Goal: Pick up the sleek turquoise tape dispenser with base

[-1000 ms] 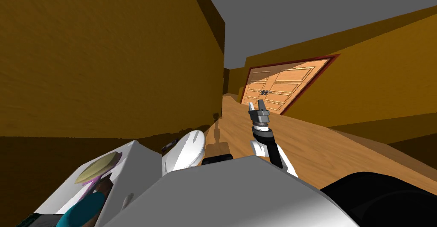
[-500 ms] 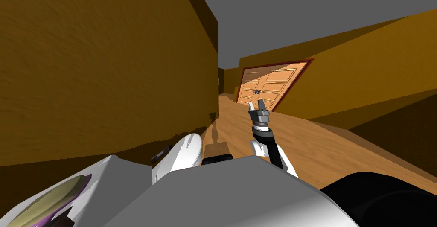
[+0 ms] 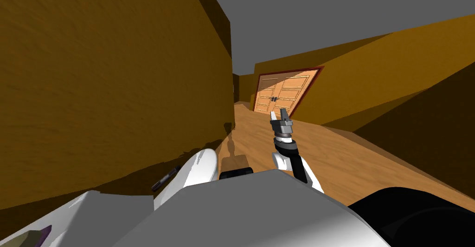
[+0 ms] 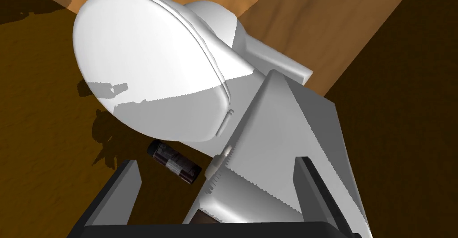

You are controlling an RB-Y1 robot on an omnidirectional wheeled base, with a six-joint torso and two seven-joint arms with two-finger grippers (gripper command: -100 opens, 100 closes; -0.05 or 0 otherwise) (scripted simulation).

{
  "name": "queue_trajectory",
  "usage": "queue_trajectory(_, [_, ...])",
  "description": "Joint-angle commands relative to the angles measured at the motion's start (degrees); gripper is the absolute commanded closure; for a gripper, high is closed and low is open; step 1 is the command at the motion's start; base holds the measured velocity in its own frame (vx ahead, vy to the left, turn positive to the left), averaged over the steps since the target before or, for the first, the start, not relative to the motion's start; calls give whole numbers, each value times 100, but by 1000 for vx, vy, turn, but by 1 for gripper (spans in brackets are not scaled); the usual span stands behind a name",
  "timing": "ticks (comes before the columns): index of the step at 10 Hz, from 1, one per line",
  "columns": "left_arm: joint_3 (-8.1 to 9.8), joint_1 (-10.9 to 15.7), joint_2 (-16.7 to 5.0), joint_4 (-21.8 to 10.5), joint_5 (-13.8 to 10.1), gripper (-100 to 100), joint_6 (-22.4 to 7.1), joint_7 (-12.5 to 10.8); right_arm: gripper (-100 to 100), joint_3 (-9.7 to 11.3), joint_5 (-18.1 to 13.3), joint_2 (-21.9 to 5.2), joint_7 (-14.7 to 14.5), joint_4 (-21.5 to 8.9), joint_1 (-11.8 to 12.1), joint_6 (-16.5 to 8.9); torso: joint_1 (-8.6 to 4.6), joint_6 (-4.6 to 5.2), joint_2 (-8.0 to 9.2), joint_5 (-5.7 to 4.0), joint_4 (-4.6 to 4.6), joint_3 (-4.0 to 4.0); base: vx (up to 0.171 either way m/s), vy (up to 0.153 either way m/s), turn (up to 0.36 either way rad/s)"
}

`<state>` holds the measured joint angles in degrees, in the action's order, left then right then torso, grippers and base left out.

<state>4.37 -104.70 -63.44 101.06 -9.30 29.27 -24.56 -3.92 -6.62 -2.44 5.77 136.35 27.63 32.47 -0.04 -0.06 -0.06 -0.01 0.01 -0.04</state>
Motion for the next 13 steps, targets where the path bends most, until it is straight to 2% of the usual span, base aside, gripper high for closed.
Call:
queue_trajectory(1, [14, -226, -286, -164, -70, -100, 79, -71, 0, 0, 0, 0, 0, 0, 0, 0, 0, 0, 0, 0, 0, 0, 31, 14, -166])
queue_trajectory(2, [14, -226, -362, -164, -70, -100, 79, -71, 0, 0, 0, 0, 0, 0, -1, 0, -1, 4, 0, -1, -1, 0, 24, 16, -108])
queue_trajectory(3, [23, -407, -552, -319, -126, -100, 161, -123, 0, 0, 0, 0, 0, 0, 0, 0, 0, 1, 1, 0, 1, 1, 21, 10, -204])
queue_trajectory(4, [23, -407, -650, -319, -126, -100, 161, -123, 0, 0, 0, 0, 0, 0, -1, 0, 0, 5, 2, 0, 0, 1, 15, 14, -103])
queue_trajectory(5, [31, -571, -857, -470, -180, -100, 244, -170, 0, 0, 0, 0, 0, 0, 0, 0, -1, 0, 4, 0, 1, 2, 18, 15, -160])
queue_trajectory(6, [31, -571, -930, -470, -180, -100, 244, -170, 0, 0, 0, 0, 0, 0, -1, 0, -1, 3, 3, -1, 0, 2, 15, 18, -113])
queue_trajectory(7, [38, -720, -1141, -616, -232, -100, 326, -212, 0, 0, 0, 0, 0, 0, 0, 0, -1, 0, 4, 0, 2, 3, 17, 19, -158])
queue_trajectory(8, [38, -720, -1200, -616, -232, -100, 326, -212, 0, 0, 0, 0, 0, 0, -1, 0, 1, 2, 4, 0, 1, 2, 10, 19, -111])
queue_trajectory(9, [43, -852, -1413, -755, -281, -100, 406, -250, 0, 0, 0, 0, 0, 0, 0, 0, 0, 0, 5, 0, 2, 3, 8, 19, -148])
queue_trajectory(10, [43, -852, -1457, -755, -281, -100, 406, -250, 0, 0, 0, 0, 0, 0, -1, 0, 1, 2, 6, 0, 2, 4, 5, 17, -96])
queue_trajectory(11, [47, -968, -1694, -886, -326, -100, 485, -282, 0, 0, 0, 0, 0, 0, 0, 0, -1, -1, 8, 1, 3, 5, 6, 16, -148])
queue_trajectory(13, [51, -1070, -1925, -1009, -369, -100, 559, -310, 0, 0, 0, 0, 0, 0, -1, 0, 3, 4, 7, 1, 2, 4, 0, 25, -160])
